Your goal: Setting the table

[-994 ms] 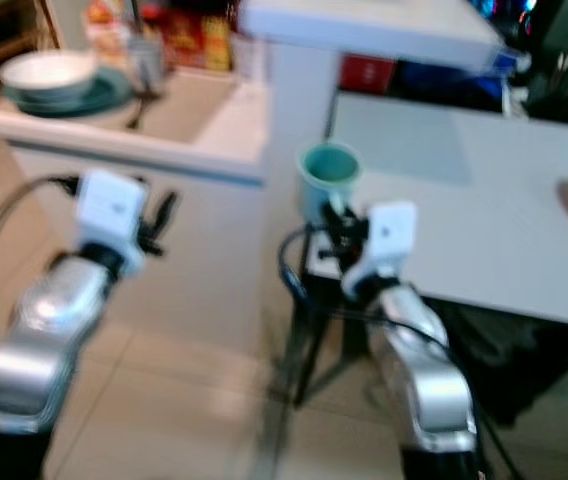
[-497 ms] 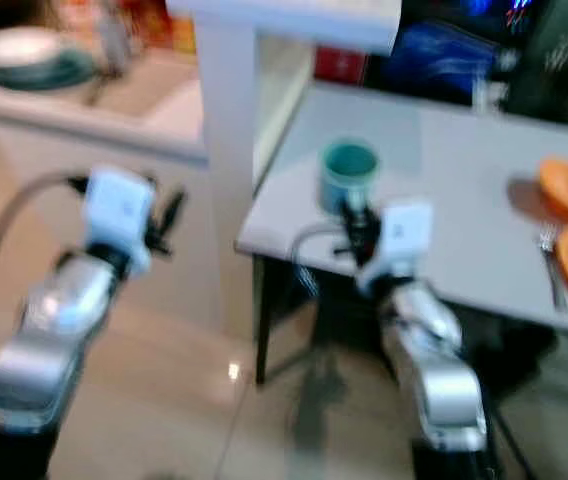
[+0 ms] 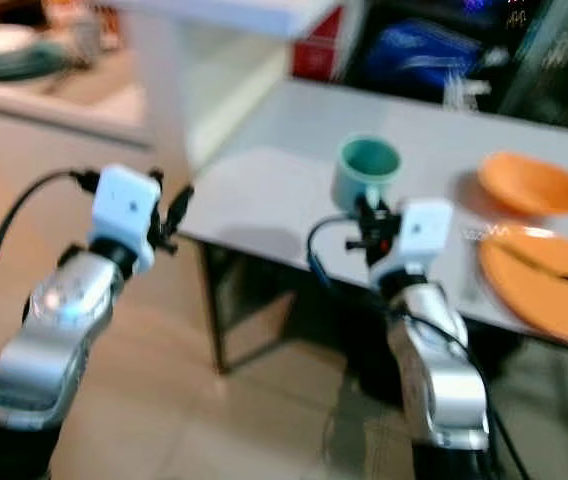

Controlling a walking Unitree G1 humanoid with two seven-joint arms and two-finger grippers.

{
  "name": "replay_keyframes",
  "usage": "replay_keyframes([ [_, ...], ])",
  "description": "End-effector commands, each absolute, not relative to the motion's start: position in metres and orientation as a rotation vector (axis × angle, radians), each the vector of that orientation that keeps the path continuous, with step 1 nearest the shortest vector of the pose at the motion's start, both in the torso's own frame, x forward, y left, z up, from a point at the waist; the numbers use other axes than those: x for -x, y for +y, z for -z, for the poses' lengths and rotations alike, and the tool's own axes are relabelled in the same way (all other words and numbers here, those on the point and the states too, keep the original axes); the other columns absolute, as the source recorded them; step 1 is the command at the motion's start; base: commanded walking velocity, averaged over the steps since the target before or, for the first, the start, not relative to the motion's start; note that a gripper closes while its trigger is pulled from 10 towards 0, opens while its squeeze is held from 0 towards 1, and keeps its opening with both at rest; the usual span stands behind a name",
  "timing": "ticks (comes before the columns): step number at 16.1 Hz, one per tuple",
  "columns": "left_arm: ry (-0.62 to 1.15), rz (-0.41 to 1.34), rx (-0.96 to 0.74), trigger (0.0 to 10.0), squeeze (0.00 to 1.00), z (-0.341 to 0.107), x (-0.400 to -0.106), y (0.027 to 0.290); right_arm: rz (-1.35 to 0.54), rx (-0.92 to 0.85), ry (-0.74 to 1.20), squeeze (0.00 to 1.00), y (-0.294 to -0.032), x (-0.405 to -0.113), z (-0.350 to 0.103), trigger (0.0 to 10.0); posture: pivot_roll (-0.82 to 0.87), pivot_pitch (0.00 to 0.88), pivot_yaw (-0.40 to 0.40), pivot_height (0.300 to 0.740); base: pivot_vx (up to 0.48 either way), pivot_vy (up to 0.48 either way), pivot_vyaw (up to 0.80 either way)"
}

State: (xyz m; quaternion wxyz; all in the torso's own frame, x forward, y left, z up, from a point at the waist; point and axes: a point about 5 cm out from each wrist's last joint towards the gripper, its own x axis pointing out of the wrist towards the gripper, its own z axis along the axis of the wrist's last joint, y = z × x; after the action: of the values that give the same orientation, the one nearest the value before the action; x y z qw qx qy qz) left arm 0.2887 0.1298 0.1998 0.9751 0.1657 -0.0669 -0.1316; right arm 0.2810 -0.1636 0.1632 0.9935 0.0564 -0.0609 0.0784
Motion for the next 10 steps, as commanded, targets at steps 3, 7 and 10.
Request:
replay_keyframes([
  [3,-0.125,0.244,-0.347,10.0,0.0,-0.199,-0.29,0.136,-0.172,-0.065,-0.186,0.0,-0.16,-0.285,-0.18,10.0,-0.03,0.0,-0.011,0.74,0.0,-0.48,0.0],
  [7,-0.129,0.237,-0.348,10.0,0.0,-0.201,-0.292,0.137,-0.161,-0.036,-0.195,0.0,-0.161,-0.288,-0.183,10.0,-0.03,0.0,-0.015,0.74,0.0,-0.48,0.6],
  [10,-0.132,0.232,-0.35,10.0,0.0,-0.202,-0.292,0.138,-0.155,-0.032,-0.198,0.0,-0.161,-0.289,-0.183,10.0,-0.03,0.0,-0.015,0.74,0.0,-0.48,0.8],
])
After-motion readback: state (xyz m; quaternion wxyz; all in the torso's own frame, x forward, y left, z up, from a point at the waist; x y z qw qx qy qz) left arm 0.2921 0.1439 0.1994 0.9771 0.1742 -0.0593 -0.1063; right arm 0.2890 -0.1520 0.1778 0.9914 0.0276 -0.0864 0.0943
